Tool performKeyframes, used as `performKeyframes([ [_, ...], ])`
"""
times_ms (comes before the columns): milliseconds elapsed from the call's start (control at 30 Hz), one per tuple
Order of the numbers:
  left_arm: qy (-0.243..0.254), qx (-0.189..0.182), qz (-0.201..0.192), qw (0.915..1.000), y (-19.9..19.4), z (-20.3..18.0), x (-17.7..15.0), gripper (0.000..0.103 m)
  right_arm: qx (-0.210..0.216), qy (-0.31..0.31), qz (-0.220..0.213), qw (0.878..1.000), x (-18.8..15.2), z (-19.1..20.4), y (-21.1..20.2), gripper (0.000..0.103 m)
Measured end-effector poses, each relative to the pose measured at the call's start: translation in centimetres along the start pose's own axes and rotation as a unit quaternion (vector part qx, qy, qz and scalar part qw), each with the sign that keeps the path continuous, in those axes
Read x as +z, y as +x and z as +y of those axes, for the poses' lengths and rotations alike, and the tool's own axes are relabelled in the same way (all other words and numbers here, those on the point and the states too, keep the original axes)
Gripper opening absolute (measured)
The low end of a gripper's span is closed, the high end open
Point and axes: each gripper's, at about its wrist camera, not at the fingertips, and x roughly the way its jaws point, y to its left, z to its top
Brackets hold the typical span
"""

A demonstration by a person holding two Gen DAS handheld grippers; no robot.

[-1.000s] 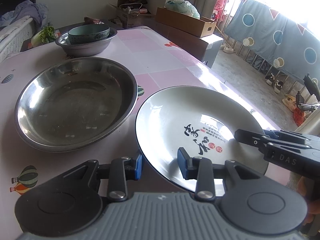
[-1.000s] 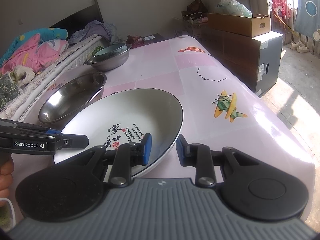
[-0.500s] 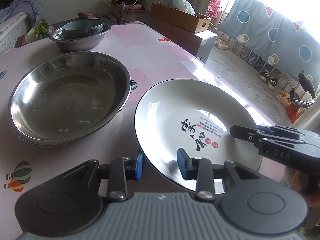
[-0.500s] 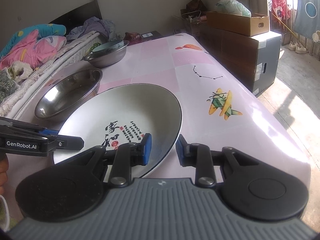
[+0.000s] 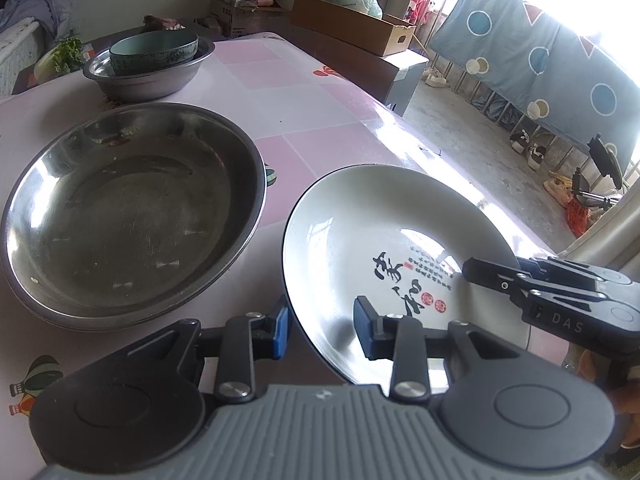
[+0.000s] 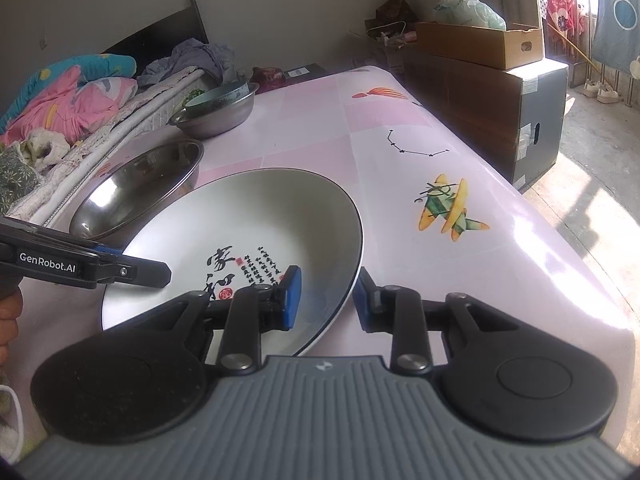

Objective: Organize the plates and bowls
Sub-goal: 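Carry the white plate with both tools toward the steel basin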

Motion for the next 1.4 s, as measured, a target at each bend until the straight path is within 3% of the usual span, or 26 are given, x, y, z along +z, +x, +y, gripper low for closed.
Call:
performKeyframes([
  [100,0.000,0.009,-0.005,0.9999,0.0,-0.2,-0.1,0.029,-0.004,-0.007,-0.004,1.000,-0.1,0.3,0.1,0.031],
  [500,-0.002,0.027,-0.010,0.9996,-0.4,-0.6,-0.1,0.029,-0.006,-0.023,-0.015,1.000,-0.1,0.8,-0.2,0.030],
  [1400,-0.002,0.017,-0.051,0.9985,-3.1,-1.2,0.1,0.030,-0.016,-0.031,-0.049,0.998,1.2,1.6,-3.1,0.030],
])
